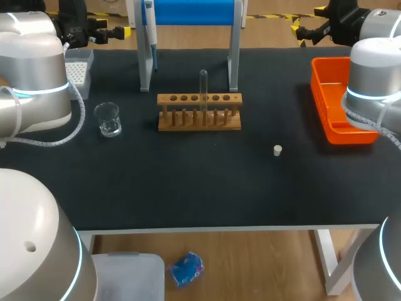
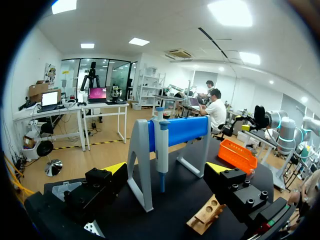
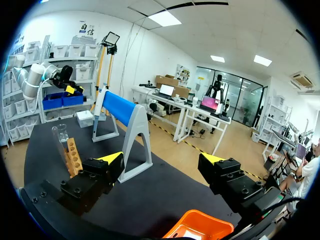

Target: Invert the test tube, pick up the pipette, mount the tip to pipette, aspirate from beaker and dispense into the tube, eject the tip, return the pipette, and cap with the stopper.

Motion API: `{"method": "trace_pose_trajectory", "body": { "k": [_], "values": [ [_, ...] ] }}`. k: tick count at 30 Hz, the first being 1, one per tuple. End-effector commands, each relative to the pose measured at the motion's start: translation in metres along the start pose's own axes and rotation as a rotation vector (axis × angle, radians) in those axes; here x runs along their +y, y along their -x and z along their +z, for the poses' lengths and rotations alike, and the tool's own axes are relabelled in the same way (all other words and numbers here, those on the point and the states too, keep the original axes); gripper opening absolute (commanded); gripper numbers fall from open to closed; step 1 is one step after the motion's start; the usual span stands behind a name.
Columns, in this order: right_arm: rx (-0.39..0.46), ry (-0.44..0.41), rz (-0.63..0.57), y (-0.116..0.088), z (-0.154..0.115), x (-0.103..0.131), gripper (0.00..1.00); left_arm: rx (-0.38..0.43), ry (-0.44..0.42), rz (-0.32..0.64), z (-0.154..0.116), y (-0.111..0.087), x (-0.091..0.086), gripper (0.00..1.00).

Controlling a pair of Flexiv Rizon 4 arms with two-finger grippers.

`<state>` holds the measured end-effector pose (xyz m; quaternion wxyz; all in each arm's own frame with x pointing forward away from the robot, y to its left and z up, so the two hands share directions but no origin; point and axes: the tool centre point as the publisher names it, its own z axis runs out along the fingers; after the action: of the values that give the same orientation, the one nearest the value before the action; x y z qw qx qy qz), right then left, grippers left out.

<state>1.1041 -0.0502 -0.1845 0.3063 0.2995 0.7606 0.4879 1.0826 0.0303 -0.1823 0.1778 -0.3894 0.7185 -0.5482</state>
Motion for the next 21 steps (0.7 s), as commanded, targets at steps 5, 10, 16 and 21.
{"method": "trace_pose_trajectory", "body": {
  "k": [5,10,16,21],
  "values": [
    [0.001,0.001,0.000,0.001,0.000,0.000,1.00,0.001,0.001,-0.001,0.000,0.000,0.000,1.00],
    [0.001,0.001,0.000,0.001,0.000,0.000,1.00,0.001,0.001,-0.001,0.000,0.000,0.000,1.00],
    [0.001,0.001,0.000,0.001,0.000,0.000,1.00,0.001,0.001,-0.001,0.000,0.000,0.000,1.00],
    [0.163,0.129,-0.036,-0.036,-0.002,0.010,1.00,0.001,0.001,-0.001,0.000,0.000,0.000,1.00]
  ]
}}
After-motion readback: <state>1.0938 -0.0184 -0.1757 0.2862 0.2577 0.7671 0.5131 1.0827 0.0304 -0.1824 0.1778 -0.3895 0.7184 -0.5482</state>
